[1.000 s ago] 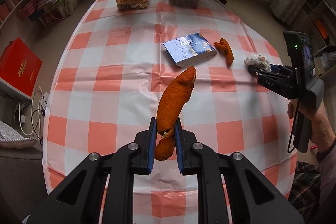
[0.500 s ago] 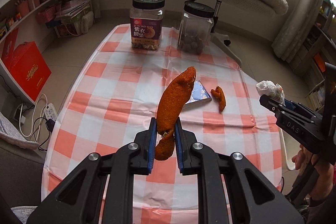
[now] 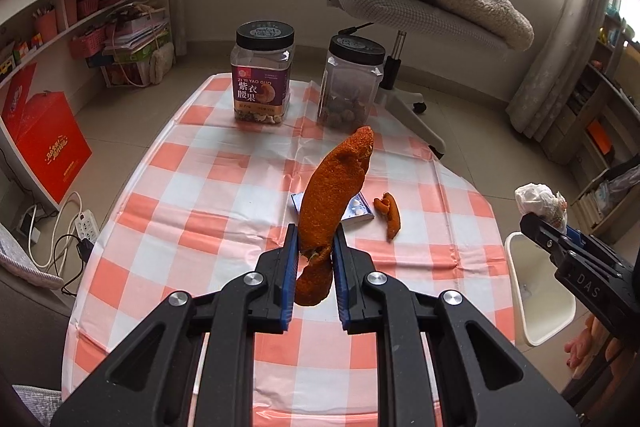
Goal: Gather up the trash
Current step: 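Carry both items to the bin and open the right tool to drop the paper ball, then open the left tool over the bin to drop the orange piece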
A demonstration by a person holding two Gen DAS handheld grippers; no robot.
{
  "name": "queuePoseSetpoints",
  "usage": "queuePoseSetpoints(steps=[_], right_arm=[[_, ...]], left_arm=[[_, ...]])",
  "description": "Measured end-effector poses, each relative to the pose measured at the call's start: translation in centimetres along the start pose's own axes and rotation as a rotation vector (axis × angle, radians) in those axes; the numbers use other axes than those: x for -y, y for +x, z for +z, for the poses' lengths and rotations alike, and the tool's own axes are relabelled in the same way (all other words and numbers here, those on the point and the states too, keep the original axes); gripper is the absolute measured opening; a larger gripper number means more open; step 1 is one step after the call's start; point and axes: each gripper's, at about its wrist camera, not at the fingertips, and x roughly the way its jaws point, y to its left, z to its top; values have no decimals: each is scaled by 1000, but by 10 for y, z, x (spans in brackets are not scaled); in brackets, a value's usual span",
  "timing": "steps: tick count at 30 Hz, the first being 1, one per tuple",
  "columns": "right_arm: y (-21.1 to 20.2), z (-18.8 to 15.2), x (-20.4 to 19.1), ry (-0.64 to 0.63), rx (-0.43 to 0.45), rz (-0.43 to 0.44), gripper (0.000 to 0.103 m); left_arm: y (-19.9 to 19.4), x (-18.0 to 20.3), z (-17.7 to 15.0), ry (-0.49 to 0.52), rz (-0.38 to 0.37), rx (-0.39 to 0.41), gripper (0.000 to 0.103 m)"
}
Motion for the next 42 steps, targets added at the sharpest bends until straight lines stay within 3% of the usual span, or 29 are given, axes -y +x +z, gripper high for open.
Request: queuePoseSetpoints(steps=[16,33,38,42], right_arm=[[-38,2,83,142,67,-91,37],[-77,-19,196,321,100,-218,38],[-85,-25,222,361,91,-227,46],[-95,-30,241,397,105,-255,65]], left_arm=[[11,53,3,42,-60,5,17],[26,147,-8,145,-148,-27,17],[28,186,-13,186,-185,-38,17],[31,218,-18,208,-233,-55,17]])
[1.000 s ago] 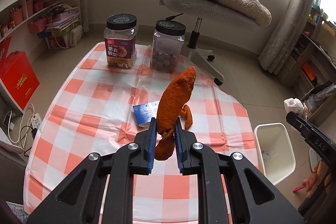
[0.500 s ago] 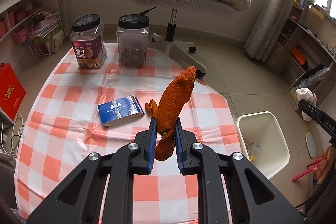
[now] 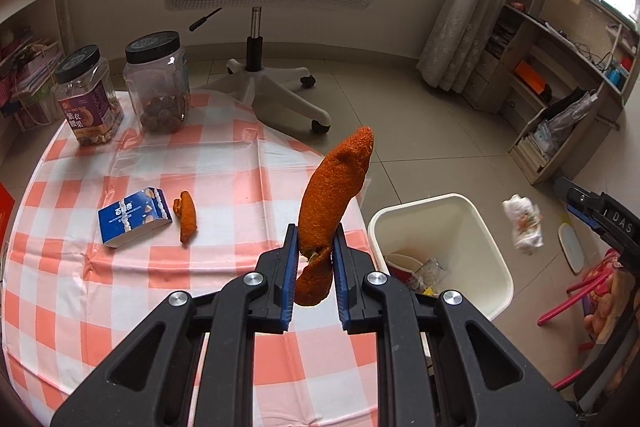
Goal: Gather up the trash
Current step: 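Open the left tool over the bin to drop the orange piece, then move both tools back over the table toward the second orange piece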
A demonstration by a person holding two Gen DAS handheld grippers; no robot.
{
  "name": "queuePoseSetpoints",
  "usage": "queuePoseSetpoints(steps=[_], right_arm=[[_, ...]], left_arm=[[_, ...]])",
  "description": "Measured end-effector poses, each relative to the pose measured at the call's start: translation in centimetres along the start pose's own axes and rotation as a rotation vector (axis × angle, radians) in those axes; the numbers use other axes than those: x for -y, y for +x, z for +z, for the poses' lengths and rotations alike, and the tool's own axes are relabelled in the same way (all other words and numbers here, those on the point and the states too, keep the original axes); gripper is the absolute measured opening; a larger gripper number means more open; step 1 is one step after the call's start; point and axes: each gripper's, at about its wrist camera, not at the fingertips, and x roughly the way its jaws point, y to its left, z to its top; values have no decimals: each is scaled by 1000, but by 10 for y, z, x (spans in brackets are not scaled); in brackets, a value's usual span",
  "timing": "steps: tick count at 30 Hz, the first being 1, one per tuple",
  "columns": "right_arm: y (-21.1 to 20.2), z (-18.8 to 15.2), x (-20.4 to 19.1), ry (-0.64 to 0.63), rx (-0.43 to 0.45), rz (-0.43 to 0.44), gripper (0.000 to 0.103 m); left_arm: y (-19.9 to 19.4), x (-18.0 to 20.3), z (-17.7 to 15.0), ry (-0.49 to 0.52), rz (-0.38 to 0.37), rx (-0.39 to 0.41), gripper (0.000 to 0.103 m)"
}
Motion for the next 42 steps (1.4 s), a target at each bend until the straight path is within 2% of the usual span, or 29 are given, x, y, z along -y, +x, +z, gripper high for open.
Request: queuePoseSetpoints(steps=[4,6,13,19,21,22,23,27,29,32,35,42], right_arm=[[-5,4,21,32,14,-24,80],[-7,5,31,50,22,-45,84],[-13,11,64,102,45,-104,89],[-16,12,71,89,64,-155,94],[-16,12,71,81,69,-169,95],[-15,13,72,76,69,-176,96],[-15,13,71,72,69,-184,96],[-13,14,70,67,64,-197,96],[-13,14,67,70,61,-189,96],[-11,13,60,55,55,-184,96],[-8,12,49,30,43,-179,96],[5,6,14,-39,2,-162,96]], left_arm=[[12,33,-1,36,-45,-15,17],[18,51,-3,58,-67,-25,18],[42,97,-9,120,-116,-56,18],[60,120,-13,148,-150,-79,20],[66,125,-13,161,-160,-99,41],[68,127,-15,166,-159,-108,64],[69,127,-16,165,-156,-110,76],[68,123,-17,164,-152,-119,77],[67,116,-18,165,-133,-117,77],[68,99,-18,159,-56,-117,78],[71,72,-15,113,-9,-116,81],[91,-18,-7,-61,243,-123,82]])
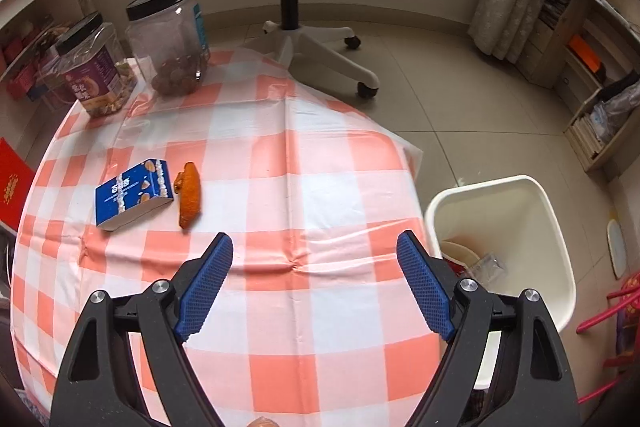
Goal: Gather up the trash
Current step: 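Move both tools back over the table toward the second orange piece, then close the left tool on the second orange snack piece and lift it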
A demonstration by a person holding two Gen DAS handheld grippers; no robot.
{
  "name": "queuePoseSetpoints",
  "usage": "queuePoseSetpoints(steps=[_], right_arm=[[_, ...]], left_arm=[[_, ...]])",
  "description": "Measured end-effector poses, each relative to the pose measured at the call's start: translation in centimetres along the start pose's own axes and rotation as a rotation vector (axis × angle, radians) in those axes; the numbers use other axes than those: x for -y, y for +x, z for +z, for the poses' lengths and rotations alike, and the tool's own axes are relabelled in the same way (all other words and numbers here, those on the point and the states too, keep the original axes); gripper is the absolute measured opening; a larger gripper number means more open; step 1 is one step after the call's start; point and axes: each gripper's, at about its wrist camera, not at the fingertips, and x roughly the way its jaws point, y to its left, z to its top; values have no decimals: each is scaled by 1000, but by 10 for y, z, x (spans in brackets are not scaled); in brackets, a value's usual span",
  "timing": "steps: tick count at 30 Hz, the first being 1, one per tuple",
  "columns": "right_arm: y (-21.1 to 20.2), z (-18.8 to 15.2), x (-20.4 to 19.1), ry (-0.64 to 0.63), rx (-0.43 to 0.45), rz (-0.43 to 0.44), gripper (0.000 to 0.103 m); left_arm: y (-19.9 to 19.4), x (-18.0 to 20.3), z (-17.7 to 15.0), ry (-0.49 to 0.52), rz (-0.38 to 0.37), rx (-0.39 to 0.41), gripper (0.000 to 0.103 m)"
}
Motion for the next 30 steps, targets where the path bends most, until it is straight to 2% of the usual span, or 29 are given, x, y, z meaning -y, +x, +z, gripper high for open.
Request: queuePoseSetpoints(steps=[3,6,8,11,14,15,16,18,19,21,27,30], right_arm=[[3,-2,-18,-44,-10,6,96],[5,-6,-34,-86,-19,6,96],[8,-8,-41,-108,-27,4,96],[11,-9,-47,-124,-44,3,96],[14,-9,-52,-126,-53,8,96],[15,-9,-55,-128,-57,9,96],[17,-10,-59,-133,-61,11,96],[18,-12,-68,-153,-68,19,96],[20,-13,-73,-166,-70,22,96],[21,-15,-85,-189,-70,32,96],[25,-29,-139,-307,-79,127,96],[34,-46,-176,-392,-136,202,96]], left_arm=[[24,-34,8,-63,92,-9,82],[45,-55,16,-103,108,-17,81],[56,-59,21,-103,111,-17,80],[73,-63,26,-66,177,-21,78],[98,-76,24,-74,214,-82,69],[106,-83,22,-90,208,-108,66],[110,-91,20,-114,170,-116,63],[107,-99,20,-128,112,-106,36],[103,-100,21,-123,86,-113,16],[94,-107,20,-140,22,-123,16],[35,-139,19,-168,-13,-61,16],[-8,-167,20,-186,-27,-11,16]])
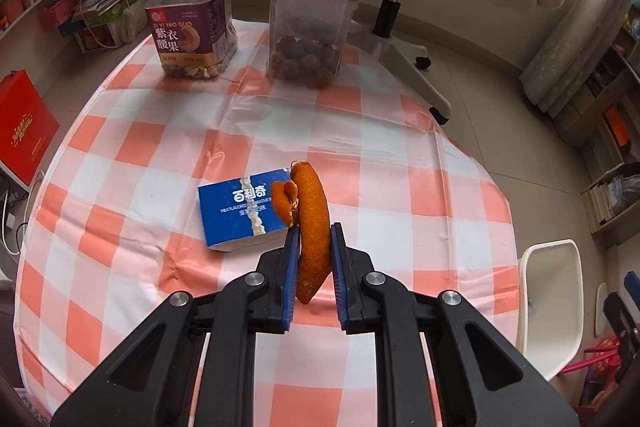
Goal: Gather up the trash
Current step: 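Close the left tool on the second orange snack piece and lift it, then lower the right tool onto the blue biscuit box and close it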
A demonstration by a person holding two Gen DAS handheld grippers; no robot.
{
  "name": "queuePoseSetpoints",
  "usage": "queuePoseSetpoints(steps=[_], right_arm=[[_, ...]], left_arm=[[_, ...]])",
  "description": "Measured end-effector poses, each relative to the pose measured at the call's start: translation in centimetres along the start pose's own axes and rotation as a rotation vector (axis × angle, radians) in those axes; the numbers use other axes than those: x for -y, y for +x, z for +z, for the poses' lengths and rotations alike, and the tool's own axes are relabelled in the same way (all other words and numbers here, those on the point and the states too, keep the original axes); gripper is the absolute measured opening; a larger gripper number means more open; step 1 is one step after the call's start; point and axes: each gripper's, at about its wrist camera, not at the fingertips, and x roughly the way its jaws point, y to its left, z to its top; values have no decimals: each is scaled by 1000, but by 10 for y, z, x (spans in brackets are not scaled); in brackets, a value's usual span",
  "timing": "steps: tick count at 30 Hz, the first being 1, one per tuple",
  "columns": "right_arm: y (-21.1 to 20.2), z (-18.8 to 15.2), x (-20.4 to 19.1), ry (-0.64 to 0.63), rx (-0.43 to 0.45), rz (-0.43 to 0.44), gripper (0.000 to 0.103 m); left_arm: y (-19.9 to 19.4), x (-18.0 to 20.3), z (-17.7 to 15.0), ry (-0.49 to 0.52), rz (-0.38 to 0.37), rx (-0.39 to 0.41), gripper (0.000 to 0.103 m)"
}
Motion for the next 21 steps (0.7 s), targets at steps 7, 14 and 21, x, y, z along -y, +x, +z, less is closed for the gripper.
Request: queuePoseSetpoints(steps=[7,14,21], right_arm=[[44,-3,-89,60,-145,130,96],[80,11,-189,305,-165,166,96],[134,41,-241,417,-205,35,96]], left_arm=[[-95,-72,3,-92,15,154,16],[-157,-129,-3,-144,96,293,16],[-175,-171,-14,-164,142,326,16]])
